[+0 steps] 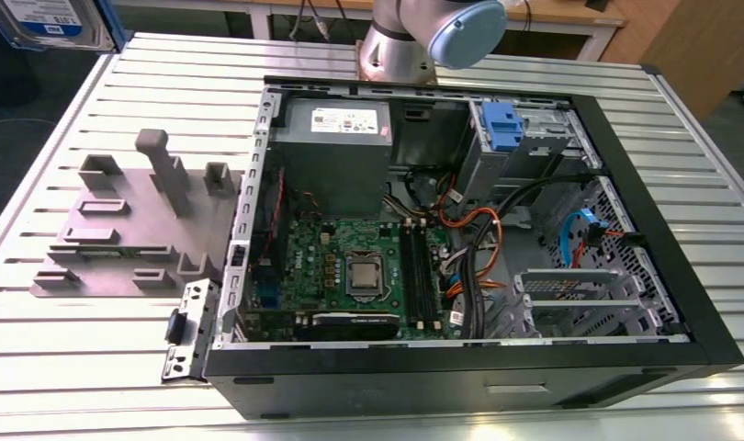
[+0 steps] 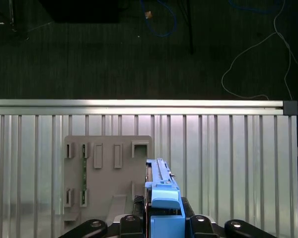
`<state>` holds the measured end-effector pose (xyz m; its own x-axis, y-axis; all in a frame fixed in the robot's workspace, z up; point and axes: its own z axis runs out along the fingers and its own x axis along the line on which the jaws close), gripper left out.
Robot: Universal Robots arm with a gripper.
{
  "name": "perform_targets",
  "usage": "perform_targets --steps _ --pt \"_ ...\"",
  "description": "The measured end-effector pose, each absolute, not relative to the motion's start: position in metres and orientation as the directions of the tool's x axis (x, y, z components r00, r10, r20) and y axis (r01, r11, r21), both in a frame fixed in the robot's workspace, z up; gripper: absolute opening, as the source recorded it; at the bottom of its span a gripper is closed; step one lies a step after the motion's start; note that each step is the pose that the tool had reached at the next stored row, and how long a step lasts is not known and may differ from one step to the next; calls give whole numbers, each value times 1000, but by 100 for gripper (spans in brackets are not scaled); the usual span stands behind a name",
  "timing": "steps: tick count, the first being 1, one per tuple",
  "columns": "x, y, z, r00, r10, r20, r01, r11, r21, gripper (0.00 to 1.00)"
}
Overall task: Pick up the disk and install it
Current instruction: 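Pick up the disk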
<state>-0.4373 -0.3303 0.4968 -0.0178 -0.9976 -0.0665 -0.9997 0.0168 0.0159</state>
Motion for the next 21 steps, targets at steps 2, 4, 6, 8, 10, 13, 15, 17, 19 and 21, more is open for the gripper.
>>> perform_targets --steps 2,4,6,8,10,13,15,17,19,21 --pt "-437 -330 497 -18 -998 -66 -1000 17 16 36" --pt "-437 -330 497 -18 -998 -66 -1000 17 16 36" --pt "-437 -330 497 -18 -998 -65 -1000 17 16 36" --pt "-437 -330 497 -18 -998 -58 -1000 17 16 36" --pt "-437 -330 497 -18 -999 -44 -1000 17 16 36" --pt "-437 -330 497 -18 -999 -34 -1000 17 16 36" --pt "-437 -330 497 -18 -1000 -17 -1000 18 15 36" --pt "-437 -330 497 -18 -1000 -1 -1000 18 15 36" --pt "-437 -330 497 -18 -1000 2 -1000 18 15 36" --pt "-437 -330 497 -18 -1000 3 -1000 18 15 36"
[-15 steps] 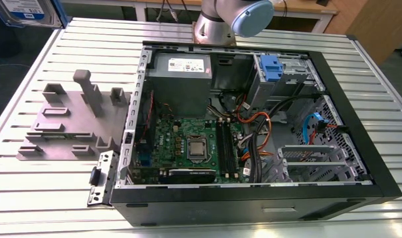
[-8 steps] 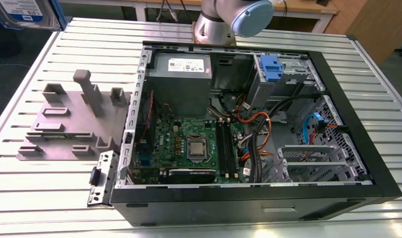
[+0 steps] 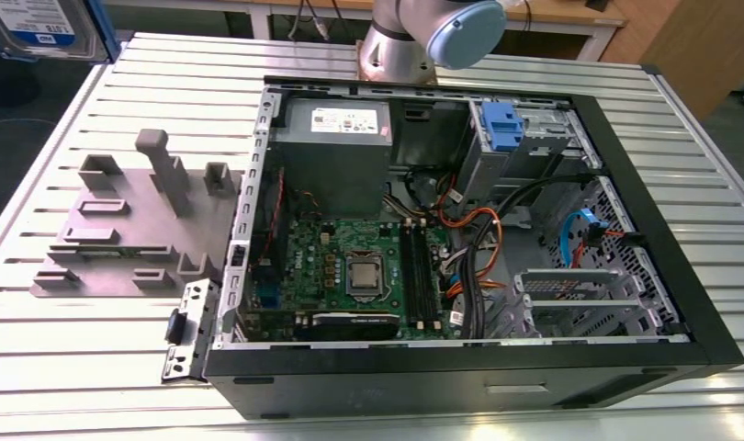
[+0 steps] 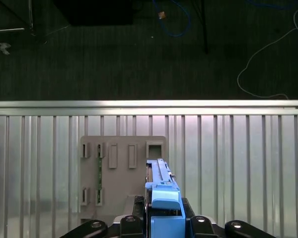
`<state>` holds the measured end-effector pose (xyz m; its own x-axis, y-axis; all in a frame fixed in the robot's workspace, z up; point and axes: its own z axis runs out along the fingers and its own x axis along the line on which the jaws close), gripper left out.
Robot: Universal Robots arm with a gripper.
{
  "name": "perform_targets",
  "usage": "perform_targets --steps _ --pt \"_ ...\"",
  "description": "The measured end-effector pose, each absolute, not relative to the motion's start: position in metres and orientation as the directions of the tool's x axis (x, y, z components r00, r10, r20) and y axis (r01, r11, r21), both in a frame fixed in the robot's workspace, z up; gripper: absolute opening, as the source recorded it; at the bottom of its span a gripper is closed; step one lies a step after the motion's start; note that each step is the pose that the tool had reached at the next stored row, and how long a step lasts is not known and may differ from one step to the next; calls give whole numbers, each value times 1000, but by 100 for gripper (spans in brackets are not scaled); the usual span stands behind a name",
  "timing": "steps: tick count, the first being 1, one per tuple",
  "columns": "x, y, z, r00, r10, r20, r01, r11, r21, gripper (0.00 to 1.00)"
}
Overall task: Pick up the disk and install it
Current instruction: 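Pick up the disk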
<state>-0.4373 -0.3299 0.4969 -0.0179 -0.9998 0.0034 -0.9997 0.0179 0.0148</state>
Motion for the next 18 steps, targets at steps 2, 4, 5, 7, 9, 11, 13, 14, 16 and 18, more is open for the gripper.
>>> perform_targets --steps 2,4,5,7,9,11,13,14,16,18 --pt "-437 -330 497 -18 -1000 5 -1000 18 15 36" --pt "-437 -330 497 -18 -1000 6 -1000 18 15 36" --pt "-437 -330 497 -18 -1000 6 -1000 18 15 36" --pt "-436 -330 497 -18 -1000 6 -1000 18 15 36" --pt "-436 -330 497 -18 -1000 6 -1000 18 15 36" --pt "-435 -330 497 -18 -1000 6 -1000 18 15 36" --pt "-435 -330 497 -18 -1000 6 -1000 18 15 36" --pt "-435 -330 497 -18 -1000 6 -1000 18 15 36" --pt "-434 -330 497 -18 -1000 6 -1000 18 15 36" --pt "-434 -330 497 -18 -1000 6 -1000 18 15 36"
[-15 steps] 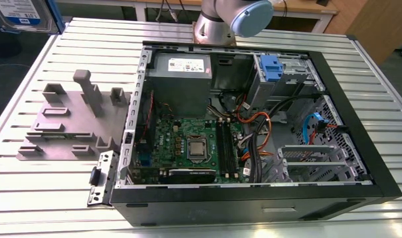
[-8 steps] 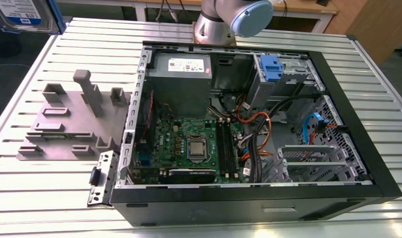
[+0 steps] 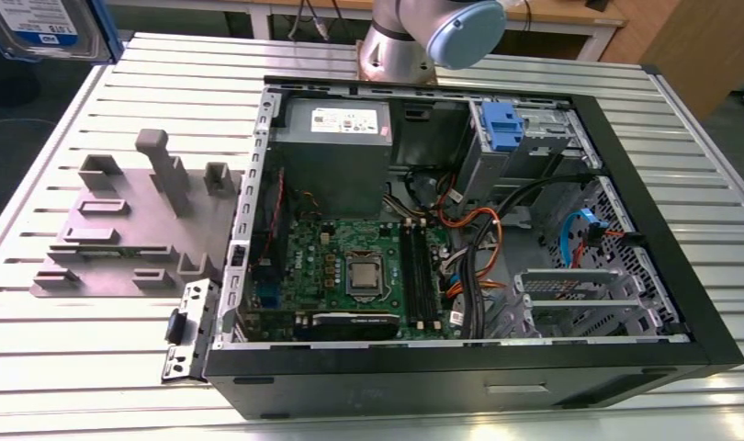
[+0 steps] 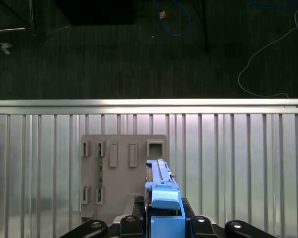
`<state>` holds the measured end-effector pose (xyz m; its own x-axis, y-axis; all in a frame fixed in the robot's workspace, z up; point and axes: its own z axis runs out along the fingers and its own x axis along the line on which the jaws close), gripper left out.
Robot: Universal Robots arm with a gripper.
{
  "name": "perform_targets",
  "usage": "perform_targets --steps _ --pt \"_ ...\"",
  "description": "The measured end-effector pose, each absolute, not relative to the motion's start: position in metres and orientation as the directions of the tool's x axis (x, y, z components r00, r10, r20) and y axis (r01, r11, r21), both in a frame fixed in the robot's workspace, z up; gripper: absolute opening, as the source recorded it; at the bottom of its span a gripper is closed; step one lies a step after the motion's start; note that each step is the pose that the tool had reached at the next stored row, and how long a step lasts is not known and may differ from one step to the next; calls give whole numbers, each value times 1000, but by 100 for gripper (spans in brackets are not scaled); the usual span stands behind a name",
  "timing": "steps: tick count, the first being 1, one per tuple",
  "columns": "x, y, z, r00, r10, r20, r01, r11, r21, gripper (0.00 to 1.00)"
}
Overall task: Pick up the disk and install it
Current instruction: 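Pick up the disk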
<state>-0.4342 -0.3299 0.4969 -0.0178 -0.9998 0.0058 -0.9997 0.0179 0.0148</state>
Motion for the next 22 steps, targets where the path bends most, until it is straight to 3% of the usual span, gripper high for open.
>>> perform_targets --steps 22 --pt "-415 -330 497 -18 -1000 6 -1000 18 15 36"
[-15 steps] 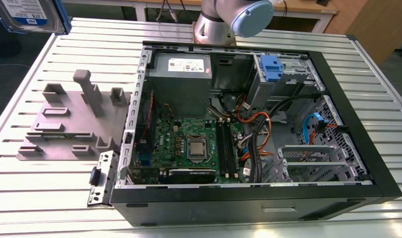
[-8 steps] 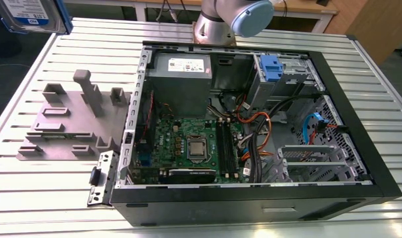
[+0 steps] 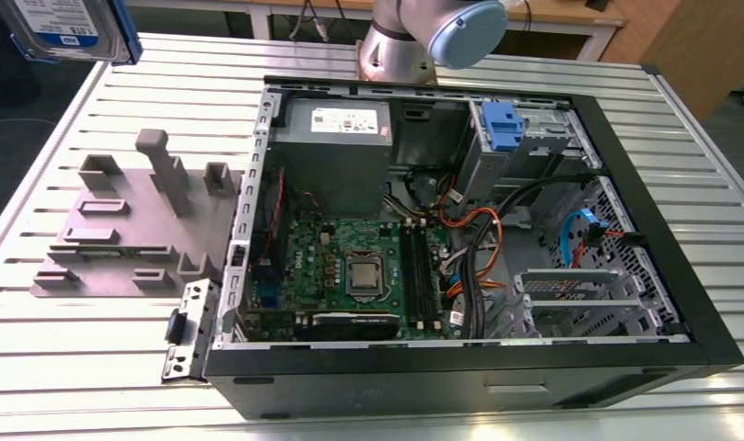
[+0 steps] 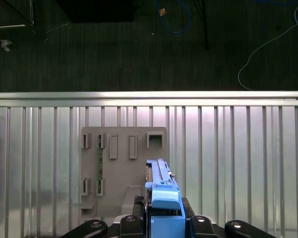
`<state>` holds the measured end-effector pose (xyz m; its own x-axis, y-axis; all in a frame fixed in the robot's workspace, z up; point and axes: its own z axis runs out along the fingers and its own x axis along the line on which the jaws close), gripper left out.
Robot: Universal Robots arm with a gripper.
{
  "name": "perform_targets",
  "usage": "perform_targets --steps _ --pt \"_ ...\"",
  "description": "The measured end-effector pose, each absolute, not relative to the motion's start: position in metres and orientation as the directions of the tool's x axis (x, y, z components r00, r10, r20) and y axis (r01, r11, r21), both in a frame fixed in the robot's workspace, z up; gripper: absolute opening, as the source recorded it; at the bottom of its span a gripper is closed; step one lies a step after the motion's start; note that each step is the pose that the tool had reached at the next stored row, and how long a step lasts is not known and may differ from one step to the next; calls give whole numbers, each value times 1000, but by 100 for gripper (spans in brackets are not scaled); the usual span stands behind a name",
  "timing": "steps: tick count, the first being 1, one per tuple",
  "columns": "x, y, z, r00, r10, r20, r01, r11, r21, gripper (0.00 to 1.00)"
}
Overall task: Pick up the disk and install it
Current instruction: 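Pick up the disk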
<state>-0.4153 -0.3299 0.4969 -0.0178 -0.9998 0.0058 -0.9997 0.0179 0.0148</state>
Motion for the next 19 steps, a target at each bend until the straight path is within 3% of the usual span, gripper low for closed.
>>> perform_targets --steps 19 --pt "-409 -330 497 -18 -1000 6 -1000 18 15 36"
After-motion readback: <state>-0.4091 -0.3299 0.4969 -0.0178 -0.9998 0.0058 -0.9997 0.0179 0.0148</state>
